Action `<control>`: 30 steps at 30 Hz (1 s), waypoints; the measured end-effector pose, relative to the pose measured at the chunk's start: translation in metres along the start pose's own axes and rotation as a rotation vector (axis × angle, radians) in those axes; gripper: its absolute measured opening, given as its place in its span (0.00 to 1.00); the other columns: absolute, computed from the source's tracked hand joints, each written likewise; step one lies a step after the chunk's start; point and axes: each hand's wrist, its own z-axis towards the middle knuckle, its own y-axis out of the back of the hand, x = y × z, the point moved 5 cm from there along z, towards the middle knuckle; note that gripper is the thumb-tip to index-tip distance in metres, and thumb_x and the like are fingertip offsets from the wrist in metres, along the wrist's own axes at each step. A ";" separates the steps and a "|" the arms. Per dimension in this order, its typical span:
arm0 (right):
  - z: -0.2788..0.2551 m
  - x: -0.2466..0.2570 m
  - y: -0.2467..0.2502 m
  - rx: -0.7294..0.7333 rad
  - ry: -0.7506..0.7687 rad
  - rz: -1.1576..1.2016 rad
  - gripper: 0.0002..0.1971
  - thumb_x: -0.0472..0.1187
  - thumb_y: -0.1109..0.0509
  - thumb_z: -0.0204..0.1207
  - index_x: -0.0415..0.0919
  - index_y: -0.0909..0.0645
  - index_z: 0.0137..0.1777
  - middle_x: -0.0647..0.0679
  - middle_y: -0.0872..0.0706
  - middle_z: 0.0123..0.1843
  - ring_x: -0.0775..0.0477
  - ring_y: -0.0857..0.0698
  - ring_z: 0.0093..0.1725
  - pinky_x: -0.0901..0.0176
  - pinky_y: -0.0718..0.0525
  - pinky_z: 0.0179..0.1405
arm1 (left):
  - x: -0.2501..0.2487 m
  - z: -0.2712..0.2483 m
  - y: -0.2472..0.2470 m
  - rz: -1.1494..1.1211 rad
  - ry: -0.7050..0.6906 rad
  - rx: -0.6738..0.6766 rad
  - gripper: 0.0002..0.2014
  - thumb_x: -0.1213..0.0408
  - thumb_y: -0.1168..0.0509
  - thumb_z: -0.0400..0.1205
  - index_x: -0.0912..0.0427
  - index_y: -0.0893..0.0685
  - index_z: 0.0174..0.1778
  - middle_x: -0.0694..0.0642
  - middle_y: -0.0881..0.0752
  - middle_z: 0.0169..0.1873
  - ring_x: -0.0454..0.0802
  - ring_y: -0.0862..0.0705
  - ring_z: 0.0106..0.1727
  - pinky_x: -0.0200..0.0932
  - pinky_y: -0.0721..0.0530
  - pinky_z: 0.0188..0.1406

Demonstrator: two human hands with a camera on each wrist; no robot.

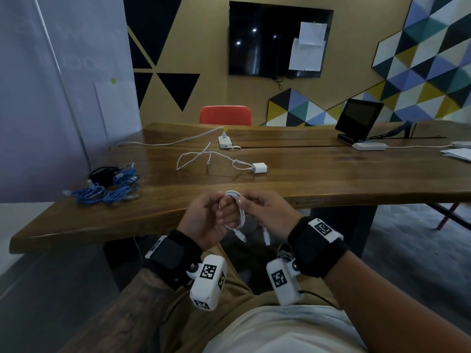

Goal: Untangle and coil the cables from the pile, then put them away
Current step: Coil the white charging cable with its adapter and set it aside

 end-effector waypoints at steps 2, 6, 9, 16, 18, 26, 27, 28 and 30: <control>0.000 -0.003 0.004 -0.008 0.002 -0.063 0.13 0.49 0.34 0.84 0.40 0.13 0.55 0.39 0.11 0.46 0.40 0.14 0.45 0.44 0.13 0.48 | 0.002 0.000 -0.002 0.037 0.012 0.002 0.16 0.61 0.50 0.83 0.61 0.26 0.31 0.52 0.32 0.21 0.47 0.33 0.22 0.43 0.28 0.29; 0.000 -0.005 0.007 -0.015 0.010 -0.198 0.12 0.50 0.34 0.83 0.43 0.14 0.52 0.38 0.11 0.47 0.36 0.14 0.51 0.33 0.16 0.56 | -0.003 -0.002 0.000 0.221 0.019 -0.082 0.19 0.62 0.48 0.86 0.67 0.17 0.36 0.58 0.23 0.25 0.50 0.24 0.26 0.41 0.20 0.32; 0.002 0.000 0.008 -0.037 0.055 -0.271 0.10 0.48 0.34 0.85 0.43 0.15 0.50 0.41 0.11 0.45 0.40 0.14 0.48 0.36 0.16 0.53 | -0.010 -0.003 -0.002 0.366 -0.038 -0.130 0.19 0.63 0.49 0.86 0.67 0.20 0.35 0.58 0.28 0.24 0.53 0.26 0.26 0.43 0.22 0.34; -0.001 0.007 0.009 -0.070 0.059 -0.246 0.09 0.48 0.32 0.84 0.46 0.14 0.52 0.46 0.11 0.44 0.45 0.13 0.46 0.42 0.13 0.50 | -0.020 -0.002 0.003 0.558 -0.168 -0.318 0.18 0.65 0.48 0.89 0.64 0.23 0.34 0.51 0.25 0.23 0.43 0.27 0.25 0.35 0.28 0.25; -0.003 0.006 0.012 -0.055 0.043 -0.222 0.07 0.45 0.32 0.84 0.46 0.13 0.56 0.51 0.11 0.47 0.52 0.14 0.48 0.53 0.14 0.51 | -0.022 -0.003 0.003 0.509 -0.196 -0.339 0.17 0.65 0.49 0.89 0.63 0.24 0.35 0.48 0.25 0.21 0.40 0.27 0.22 0.32 0.27 0.21; -0.004 -0.002 0.029 -0.176 -0.060 -0.253 0.14 0.48 0.28 0.82 0.40 0.15 0.38 0.44 0.15 0.32 0.48 0.17 0.32 0.48 0.15 0.39 | -0.024 -0.002 0.009 0.495 -0.199 -0.324 0.18 0.64 0.47 0.89 0.61 0.22 0.34 0.52 0.32 0.27 0.41 0.34 0.24 0.32 0.33 0.20; -0.004 -0.003 0.031 -0.218 -0.073 -0.160 0.13 0.47 0.28 0.82 0.39 0.14 0.39 0.44 0.14 0.32 0.50 0.17 0.30 0.54 0.15 0.36 | -0.023 -0.002 0.010 0.494 -0.182 -0.313 0.18 0.64 0.47 0.89 0.61 0.21 0.34 0.53 0.33 0.27 0.41 0.34 0.24 0.32 0.34 0.20; -0.004 -0.004 0.032 -0.251 -0.087 -0.082 0.12 0.46 0.27 0.81 0.39 0.13 0.41 0.45 0.14 0.32 0.53 0.17 0.29 0.59 0.15 0.34 | -0.021 -0.001 0.009 0.491 -0.163 -0.299 0.19 0.64 0.47 0.89 0.61 0.21 0.33 0.53 0.33 0.27 0.41 0.34 0.24 0.32 0.34 0.20; -0.005 -0.006 0.033 -0.311 -0.091 0.002 0.09 0.44 0.26 0.81 0.38 0.12 0.44 0.45 0.13 0.33 0.54 0.16 0.30 0.60 0.15 0.36 | -0.019 -0.002 0.007 0.484 -0.130 -0.265 0.20 0.64 0.47 0.89 0.61 0.20 0.32 0.52 0.33 0.26 0.41 0.35 0.24 0.32 0.34 0.19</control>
